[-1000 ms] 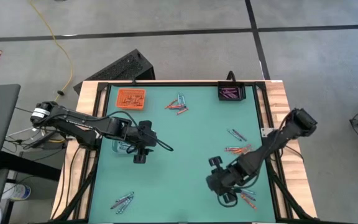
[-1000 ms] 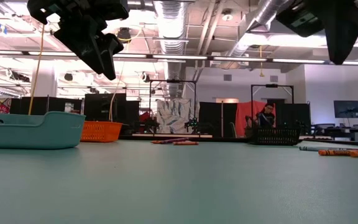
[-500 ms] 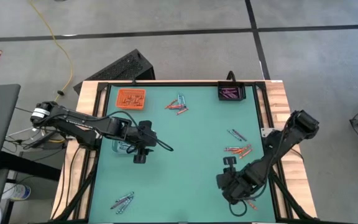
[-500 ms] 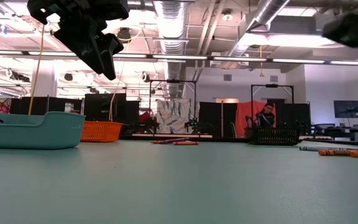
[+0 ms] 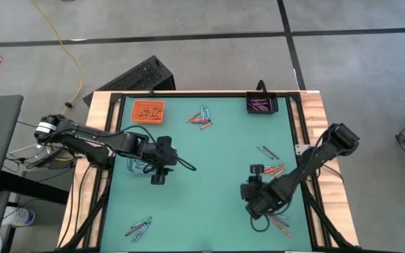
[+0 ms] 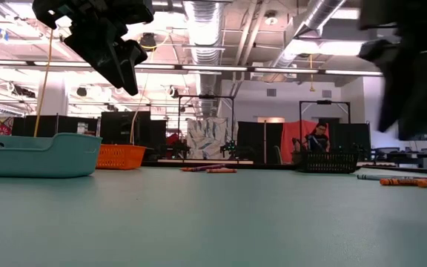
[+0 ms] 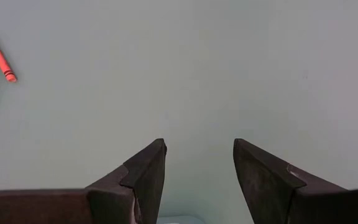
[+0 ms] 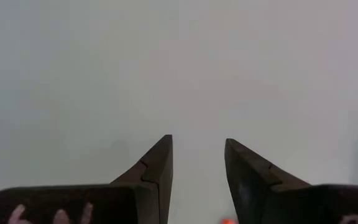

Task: Sort crayons
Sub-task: Put the middle right blue crayon into the left blue bin

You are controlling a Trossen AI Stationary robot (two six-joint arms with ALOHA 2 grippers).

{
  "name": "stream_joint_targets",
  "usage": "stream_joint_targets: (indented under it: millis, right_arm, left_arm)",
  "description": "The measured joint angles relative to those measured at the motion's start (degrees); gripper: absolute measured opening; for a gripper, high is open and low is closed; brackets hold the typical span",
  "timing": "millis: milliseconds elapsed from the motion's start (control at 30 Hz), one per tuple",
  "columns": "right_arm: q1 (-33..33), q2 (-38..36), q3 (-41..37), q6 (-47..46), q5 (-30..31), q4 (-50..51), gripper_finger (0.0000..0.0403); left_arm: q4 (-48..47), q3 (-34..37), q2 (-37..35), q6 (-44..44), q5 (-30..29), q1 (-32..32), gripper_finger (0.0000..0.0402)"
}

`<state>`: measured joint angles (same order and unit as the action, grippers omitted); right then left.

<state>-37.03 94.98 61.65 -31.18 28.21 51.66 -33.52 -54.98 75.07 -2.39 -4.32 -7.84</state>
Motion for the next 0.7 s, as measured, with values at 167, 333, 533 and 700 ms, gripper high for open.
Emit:
stream_joint_targets:
  millis: [167,333,533,700]
  right_arm:
    - [5.4,0.0,0.0,4.1,2.5,0.4,0.0136]
    - [10.6,0.0,0.0,4.8,3.7,0.8,0.0136]
    - [14.6,0.0,0.0,6.7,4.7,1.3,0.0136]
    - [17.1,-0.1,-0.1,6.3,4.7,1.3,0.0136]
  left_arm:
    - [0.0,0.0,0.0,0.0,0.0,0.0,0.0178]
    - [0.0,0.0,0.0,0.0,0.0,0.0,0.0178]
    - [0.0,0.0,0.0,0.0,0.0,0.0,0.0178]
    - [0.0,0.0,0.0,-0.2,0.0,0.0,0.0178]
